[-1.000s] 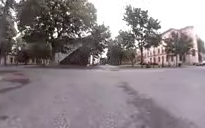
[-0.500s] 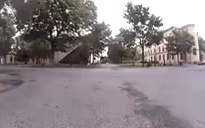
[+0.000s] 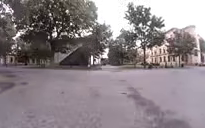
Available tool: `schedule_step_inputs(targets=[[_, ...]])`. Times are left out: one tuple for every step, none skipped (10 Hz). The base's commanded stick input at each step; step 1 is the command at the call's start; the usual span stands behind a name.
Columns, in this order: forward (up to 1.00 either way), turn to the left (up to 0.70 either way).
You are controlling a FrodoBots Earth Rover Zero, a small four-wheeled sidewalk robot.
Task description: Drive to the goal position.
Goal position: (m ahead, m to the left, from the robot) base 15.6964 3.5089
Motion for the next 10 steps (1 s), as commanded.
schedule_step_inputs(targets=[[0.7, 0.0], [0.7, 0.0], [0.7, 0.0], [0.7, 0.0], [0.7, 0.0], [0.7, 0.0], [0.7, 0.0], [0.7, 0.0], [0.7, 0.0], [0.7, 0.0]])
